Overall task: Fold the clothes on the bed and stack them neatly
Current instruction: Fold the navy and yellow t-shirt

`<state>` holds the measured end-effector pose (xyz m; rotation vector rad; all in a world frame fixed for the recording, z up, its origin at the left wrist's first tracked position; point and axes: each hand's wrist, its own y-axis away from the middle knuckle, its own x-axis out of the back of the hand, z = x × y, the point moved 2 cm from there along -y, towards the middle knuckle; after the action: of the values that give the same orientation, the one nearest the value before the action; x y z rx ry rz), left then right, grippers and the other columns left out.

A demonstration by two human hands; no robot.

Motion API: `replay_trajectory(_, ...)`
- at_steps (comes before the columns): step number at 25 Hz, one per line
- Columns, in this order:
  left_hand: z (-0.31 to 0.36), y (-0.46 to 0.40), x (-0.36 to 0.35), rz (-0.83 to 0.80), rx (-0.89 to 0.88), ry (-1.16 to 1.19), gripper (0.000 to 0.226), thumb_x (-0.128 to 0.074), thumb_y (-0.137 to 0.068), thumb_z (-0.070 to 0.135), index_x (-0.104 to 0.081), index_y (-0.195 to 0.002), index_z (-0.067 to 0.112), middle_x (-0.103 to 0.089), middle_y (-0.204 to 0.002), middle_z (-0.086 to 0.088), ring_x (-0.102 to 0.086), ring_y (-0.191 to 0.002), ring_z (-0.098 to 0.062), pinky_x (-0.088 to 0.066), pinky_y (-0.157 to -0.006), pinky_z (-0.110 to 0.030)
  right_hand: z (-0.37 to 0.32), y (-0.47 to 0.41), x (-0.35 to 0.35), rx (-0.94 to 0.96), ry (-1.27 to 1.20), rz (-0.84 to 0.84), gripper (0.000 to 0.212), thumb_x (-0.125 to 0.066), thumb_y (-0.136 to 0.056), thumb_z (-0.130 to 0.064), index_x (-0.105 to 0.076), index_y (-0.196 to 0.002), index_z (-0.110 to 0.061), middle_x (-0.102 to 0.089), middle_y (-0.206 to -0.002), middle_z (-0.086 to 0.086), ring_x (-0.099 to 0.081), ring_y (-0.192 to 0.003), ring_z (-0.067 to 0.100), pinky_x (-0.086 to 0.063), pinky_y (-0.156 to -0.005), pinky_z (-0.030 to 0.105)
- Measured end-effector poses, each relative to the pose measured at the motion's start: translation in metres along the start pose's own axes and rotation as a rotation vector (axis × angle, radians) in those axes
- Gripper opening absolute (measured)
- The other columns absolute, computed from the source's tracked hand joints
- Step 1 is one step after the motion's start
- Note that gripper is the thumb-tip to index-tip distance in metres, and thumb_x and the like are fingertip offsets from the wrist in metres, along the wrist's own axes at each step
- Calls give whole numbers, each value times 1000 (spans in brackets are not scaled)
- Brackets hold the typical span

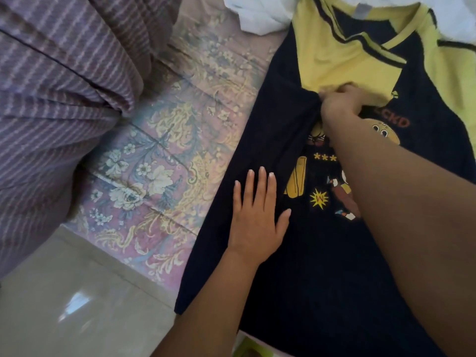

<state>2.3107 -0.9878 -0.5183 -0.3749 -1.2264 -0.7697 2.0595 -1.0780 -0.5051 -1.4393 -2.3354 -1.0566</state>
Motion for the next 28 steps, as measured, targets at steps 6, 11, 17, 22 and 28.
replay_trajectory(6, 5, -33, 5, 89, -130, -99, 70, -40, -101, 49, -39, -151, 0, -32, -160, -19, -29, -150, -31, -22, -120, -60, 1, -12, 7, -99, -223, -2, 51, -57, -100, -7, -39, -148, -10, -50, -144, 8, -50, -132, 26, -39, -112, 33)
replay_trajectory(11, 17, -121, -1, 61, -150, -40, 65, -44, -105, 37, -24, -156, 1, -20, -164, -17, -17, -154, -29, -13, -127, -49, -14, -38, 45, -120, 76, 399, 73, -59, -97, -16, -18, -156, -8, -27, -159, 12, -33, -142, 31, -36, -114, 39)
replay_trajectory(17, 11, -130, -25, 59, -123, -172, 68, -28, -100, 44, -26, -157, 7, -23, -165, -14, -21, -153, -28, -17, -125, -51, -75, -114, 57, 501, 726, 56, 45, -53, -104, -34, -54, -141, -9, -42, -152, 16, -27, -145, 35, -27, -115, 49)
replay_trajectory(22, 14, -132, -23, 153, -157, -200, 67, -35, -97, 42, -38, -152, 4, -36, -159, -17, -33, -148, -30, -12, -124, -47, -105, -145, 29, 350, 779, -189, 60, -53, -98, -59, -61, -121, -4, -58, -121, 15, -43, -128, 30, -34, -101, 44)
replay_trajectory(28, 14, -132, -21, 162, -166, -204, 67, -39, -95, 42, -40, -151, 5, -38, -158, -16, -34, -147, -29, -2, -126, -42, -123, -160, 6, 438, 661, -344, 63, -71, -91, -49, -64, -124, 5, -63, -129, 24, -60, -114, 35, -46, -94, 40)
